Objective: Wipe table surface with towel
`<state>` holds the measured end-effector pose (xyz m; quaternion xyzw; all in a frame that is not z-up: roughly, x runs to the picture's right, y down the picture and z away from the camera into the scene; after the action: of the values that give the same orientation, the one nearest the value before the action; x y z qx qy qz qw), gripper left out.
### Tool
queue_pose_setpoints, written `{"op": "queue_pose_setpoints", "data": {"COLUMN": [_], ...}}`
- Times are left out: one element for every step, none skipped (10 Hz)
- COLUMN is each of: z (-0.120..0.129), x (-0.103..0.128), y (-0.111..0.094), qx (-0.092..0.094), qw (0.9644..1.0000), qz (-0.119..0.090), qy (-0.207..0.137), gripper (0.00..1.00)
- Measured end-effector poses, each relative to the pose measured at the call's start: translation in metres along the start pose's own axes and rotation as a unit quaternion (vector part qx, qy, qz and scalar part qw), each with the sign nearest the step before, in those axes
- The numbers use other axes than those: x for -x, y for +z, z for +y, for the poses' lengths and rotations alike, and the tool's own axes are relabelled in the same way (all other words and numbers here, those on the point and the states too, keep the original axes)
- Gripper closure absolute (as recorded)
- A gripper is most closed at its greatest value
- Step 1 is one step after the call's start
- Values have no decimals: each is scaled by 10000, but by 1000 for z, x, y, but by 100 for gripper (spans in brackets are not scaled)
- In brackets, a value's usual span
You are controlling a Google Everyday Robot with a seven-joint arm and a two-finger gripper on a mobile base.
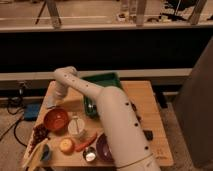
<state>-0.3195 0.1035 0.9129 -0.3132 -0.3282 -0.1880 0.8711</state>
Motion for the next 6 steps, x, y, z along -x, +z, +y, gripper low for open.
{"op": "queue_pose_setpoints", "data": {"z": [14,25,36,45,53,60], "x": [0,-6,-18,-33,-47,-60], "y": [-2,-6,-12,-19,-26,-32], "qx": [42,51,24,-26,-86,-143], "qw": [10000,10000,9998,9993,9983,9971], "qz": [-1,17,63,110,160,204], "qy": [-21,33,192,368,549,713], "gripper": [98,98,98,98,98,98]}}
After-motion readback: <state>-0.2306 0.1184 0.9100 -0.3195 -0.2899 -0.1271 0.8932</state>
